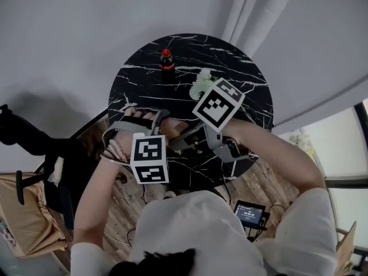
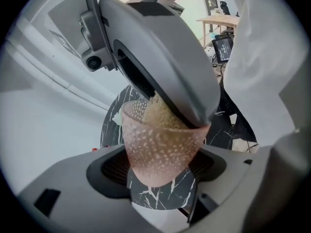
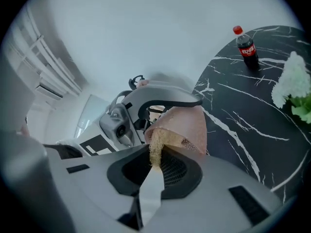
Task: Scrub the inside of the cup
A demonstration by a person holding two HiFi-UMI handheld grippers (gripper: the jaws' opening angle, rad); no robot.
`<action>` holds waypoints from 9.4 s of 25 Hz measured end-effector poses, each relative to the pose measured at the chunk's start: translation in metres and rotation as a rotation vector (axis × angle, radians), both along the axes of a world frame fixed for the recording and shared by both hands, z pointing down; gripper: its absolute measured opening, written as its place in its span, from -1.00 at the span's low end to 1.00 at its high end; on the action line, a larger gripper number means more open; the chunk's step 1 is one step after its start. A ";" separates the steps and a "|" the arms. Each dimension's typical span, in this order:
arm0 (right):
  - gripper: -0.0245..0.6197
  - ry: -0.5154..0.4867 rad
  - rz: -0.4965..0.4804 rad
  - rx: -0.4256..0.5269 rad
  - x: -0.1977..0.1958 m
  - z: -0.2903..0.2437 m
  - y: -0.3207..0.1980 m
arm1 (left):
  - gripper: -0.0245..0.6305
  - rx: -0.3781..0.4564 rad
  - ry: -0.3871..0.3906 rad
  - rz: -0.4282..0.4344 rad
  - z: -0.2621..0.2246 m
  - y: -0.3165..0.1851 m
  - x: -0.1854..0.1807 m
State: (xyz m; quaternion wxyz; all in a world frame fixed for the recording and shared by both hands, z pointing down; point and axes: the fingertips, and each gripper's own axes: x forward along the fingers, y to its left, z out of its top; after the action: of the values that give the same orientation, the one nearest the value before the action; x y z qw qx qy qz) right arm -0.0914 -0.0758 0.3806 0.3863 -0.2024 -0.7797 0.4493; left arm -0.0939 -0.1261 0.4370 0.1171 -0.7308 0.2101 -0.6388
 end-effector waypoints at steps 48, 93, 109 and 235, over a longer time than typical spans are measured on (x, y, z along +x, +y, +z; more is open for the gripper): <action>-0.75 -0.224 0.510 -0.616 -0.024 -0.027 -0.022 | 0.16 0.188 0.045 -0.040 -0.018 -0.005 -0.019; -0.75 -0.555 1.123 -1.294 -0.010 -0.099 -0.076 | 0.16 0.712 0.477 -0.260 -0.110 -0.034 -0.026; -0.75 -0.651 1.301 -1.419 -0.008 -0.102 -0.078 | 0.16 0.842 0.515 -0.401 -0.114 -0.031 -0.040; -0.20 0.622 0.200 0.906 0.164 0.237 -0.082 | 0.16 0.182 1.234 -0.997 0.059 0.013 -0.042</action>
State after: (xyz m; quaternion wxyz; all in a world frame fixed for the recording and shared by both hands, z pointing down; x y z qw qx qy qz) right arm 0.0730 -0.1577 0.6175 0.6022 0.2009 -0.7595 0.1424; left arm -0.1363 -0.1132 0.4963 -0.2604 -0.7601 0.5904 -0.0765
